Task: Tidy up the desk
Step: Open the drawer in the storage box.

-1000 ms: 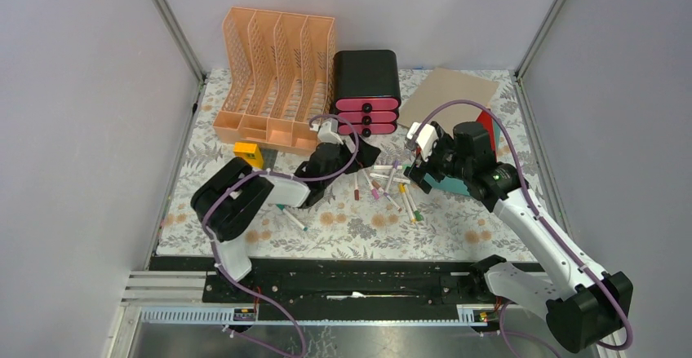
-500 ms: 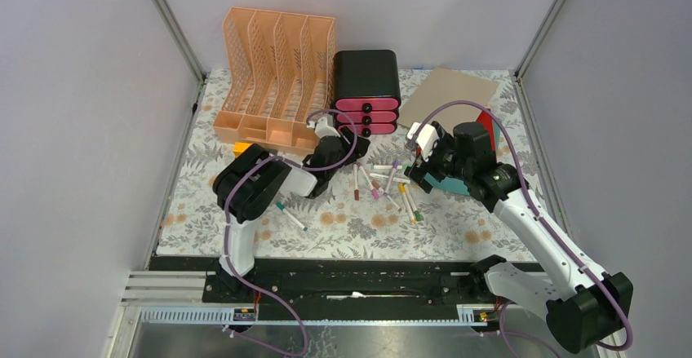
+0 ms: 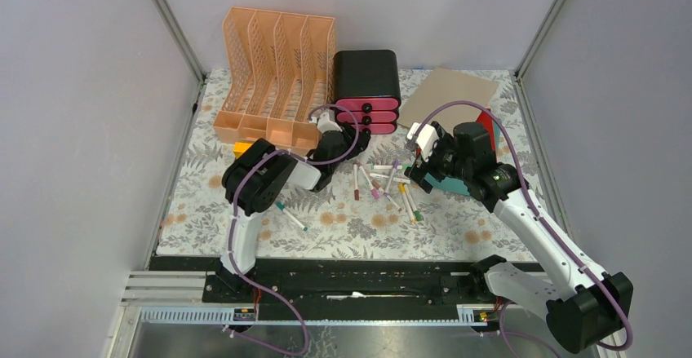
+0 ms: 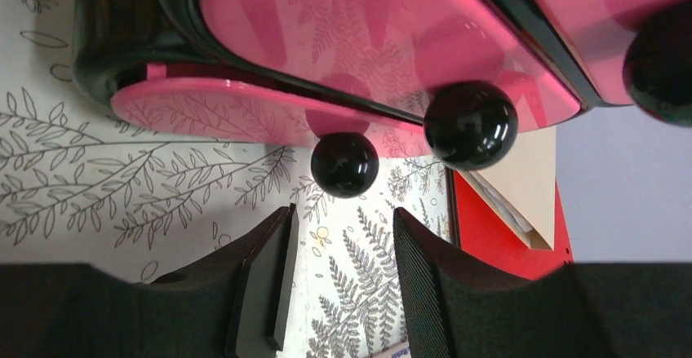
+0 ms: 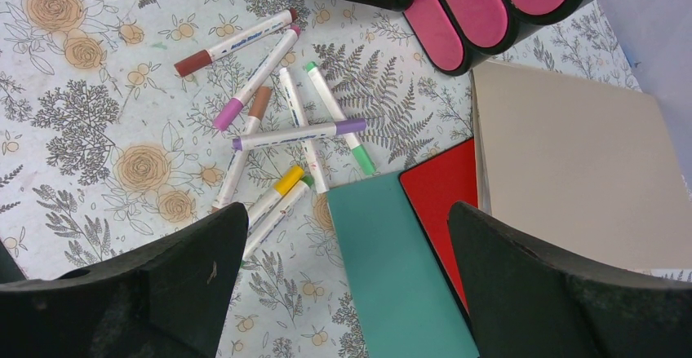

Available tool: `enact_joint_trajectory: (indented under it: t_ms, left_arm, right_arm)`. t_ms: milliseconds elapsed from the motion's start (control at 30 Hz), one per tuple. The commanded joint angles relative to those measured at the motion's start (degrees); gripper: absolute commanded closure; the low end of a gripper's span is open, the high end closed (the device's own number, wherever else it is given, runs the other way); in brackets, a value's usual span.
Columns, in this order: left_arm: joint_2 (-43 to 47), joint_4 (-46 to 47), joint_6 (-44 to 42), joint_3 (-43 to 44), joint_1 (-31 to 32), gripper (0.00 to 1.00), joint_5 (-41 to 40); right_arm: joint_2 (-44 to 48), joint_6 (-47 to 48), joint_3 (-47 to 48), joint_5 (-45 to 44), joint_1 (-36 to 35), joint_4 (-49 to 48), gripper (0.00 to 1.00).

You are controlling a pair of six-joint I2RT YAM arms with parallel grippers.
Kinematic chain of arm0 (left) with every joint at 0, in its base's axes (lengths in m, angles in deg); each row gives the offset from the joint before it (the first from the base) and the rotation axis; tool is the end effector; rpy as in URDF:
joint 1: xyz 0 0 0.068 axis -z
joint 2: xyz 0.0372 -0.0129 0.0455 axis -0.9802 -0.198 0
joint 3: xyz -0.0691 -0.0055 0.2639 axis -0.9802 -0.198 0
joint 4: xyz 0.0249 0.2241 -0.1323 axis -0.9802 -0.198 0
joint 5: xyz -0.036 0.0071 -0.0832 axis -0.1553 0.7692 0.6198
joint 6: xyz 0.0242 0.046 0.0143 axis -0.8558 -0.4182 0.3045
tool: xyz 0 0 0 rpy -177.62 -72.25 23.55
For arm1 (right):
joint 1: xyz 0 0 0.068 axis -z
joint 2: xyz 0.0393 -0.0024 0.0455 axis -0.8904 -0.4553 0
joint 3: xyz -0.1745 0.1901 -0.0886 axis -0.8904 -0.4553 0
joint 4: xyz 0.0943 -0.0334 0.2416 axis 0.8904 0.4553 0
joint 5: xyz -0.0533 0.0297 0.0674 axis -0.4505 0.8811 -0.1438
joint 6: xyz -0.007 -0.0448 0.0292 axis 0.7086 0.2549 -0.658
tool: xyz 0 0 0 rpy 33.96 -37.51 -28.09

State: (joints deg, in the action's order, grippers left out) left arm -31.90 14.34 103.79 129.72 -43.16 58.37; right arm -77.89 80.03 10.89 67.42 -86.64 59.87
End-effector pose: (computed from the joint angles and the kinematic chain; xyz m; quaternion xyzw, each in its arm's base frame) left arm 0.3435 -0.2376 0.1169 -0.1716 0.7797 -0.3763 0.4702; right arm 0.2028 0.1016 0.3140 -0.5021 0.6885 0.0830 0.5167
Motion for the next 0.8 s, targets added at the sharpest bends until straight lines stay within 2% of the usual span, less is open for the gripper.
enact_joint_trajectory:
  t_ms: [0,600,767]
  left_arm:
    - [-1.75,3.47,0.17,3.55,-0.91,0.49,1.35]
    - [-7.58,1.77,3.22,10.00,-2.27,0.57,0.79]
    - [-8.18,1.89,3.20,10.49,-2.29,0.68,0.93]
  right_arm:
    - [0.20,0.56,-0.25,-0.03,0.25,-1.74,0.00]
    - [-0.13,0.71,-0.15,0.46,0.28,-1.36,0.00]
    - [-0.03,0.78,-0.11,0.58,0.25,-1.33,0.00]
